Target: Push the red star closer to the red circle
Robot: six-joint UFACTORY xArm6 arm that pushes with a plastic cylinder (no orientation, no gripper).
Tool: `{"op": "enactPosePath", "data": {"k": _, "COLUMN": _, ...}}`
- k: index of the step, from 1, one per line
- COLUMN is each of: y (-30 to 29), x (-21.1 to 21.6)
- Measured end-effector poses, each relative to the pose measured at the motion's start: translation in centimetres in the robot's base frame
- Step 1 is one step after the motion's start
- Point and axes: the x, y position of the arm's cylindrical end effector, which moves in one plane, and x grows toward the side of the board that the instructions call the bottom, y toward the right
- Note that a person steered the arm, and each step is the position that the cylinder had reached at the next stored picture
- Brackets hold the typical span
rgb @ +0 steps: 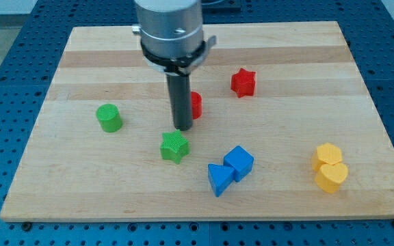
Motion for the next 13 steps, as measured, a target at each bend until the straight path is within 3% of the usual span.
{"op": "enactPosePath", "data": {"k": 1, "y": 1.5, "x": -0.9}}
{"op": "enactPosePath", "data": {"k": 2, "y": -1.8, "x": -3.5}}
{"op": "enactPosePath", "data": {"k": 3, "y": 2.2, "x": -2.2}}
{"op": "enactPosePath", "data": {"k": 4, "y": 9.1, "x": -3.7}}
{"op": "enactPosePath", "data": {"k": 5, "y": 10.9, "x": -7.7}}
{"op": "enactPosePath", "data": {"k": 6, "y": 8.9, "x": -10.1}}
{"op": "enactPosePath", "data": {"k": 7, "y": 16.4, "x": -10.4}}
{"op": "enactPosePath", "data": {"k": 8, "y": 18.0, "x": -13.9}}
{"op": "enactPosePath", "data": {"k": 9, "y": 13.5, "x": -16.8}}
{"op": "enactPosePath", "data": {"k": 11, "y": 6.3, "x": -11.8}}
{"op": "enactPosePath", "data": {"k": 12, "y": 6.4, "x": -11.3}}
{"op": "enactPosePath", "data": {"k": 13, "y": 12.2, "x": -9.5}}
